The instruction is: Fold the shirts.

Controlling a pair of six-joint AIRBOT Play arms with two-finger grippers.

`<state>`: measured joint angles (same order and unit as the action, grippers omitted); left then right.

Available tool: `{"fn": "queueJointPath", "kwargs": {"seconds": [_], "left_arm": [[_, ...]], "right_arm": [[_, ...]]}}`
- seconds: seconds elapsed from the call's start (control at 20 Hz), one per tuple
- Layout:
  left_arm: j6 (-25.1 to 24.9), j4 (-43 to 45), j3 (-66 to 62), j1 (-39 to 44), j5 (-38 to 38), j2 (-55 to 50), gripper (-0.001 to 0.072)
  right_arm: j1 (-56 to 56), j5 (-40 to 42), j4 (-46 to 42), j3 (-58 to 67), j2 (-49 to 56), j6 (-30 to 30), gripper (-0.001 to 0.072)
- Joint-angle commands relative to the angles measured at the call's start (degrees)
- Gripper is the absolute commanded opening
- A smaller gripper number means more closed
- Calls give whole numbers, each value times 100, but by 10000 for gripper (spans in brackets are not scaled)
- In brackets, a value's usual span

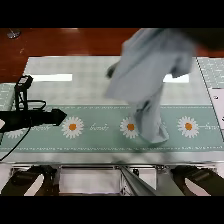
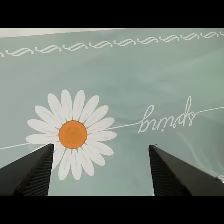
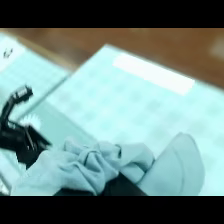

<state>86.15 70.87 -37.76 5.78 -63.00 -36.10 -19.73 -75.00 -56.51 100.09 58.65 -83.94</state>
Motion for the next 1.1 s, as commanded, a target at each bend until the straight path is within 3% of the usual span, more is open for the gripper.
{"fn": "queueJointPath", "kwargs": {"seconds": [0.0, 0.15, 0.25, 0.3, 0.4, 0.45, 0.6, 0.75, 0.85, 1.05], "left_arm": [[0, 0, 2, -4, 48, 2, 699], [2, 0, 4, -4, 46, 2, 700], [2, 0, 4, -4, 63, -15, 700], [2, 0, 4, -4, 66, -35, 700], [2, -2, 2, -4, 103, -79, 700], [2, -2, 0, -4, 98, -101, 700], [-2, 9, 0, -17, -229, -105, 700], [0, 4, 66, -17, -376, -107, 700], [2, 13, 343, -57, -354, -221, 699], [-72, -415, 1390, -765, -131, -605, 699]], "right_arm": [[-1196, 702, -553, -1088, 721, -321, 27], [-1805, 1576, -396, -2175, 1650, -656, 27], [-2068, 2015, 186, -2347, 2396, -647, 27], [-2122, 2197, 616, -2339, 2695, -597, 64], [-2041, 2304, 1585, -2337, 3036, -129, 525], [-1845, 2157, 1873, -2337, 3040, 151, 632], [-686, 883, 1818, -2337, 2564, 485, 631], [673, -223, 57, -2535, 1545, 232, 631], [1440, -212, -990, -3252, 673, -11, 631], [2951, 20, -1141, -5624, -927, -33, 630]]}}
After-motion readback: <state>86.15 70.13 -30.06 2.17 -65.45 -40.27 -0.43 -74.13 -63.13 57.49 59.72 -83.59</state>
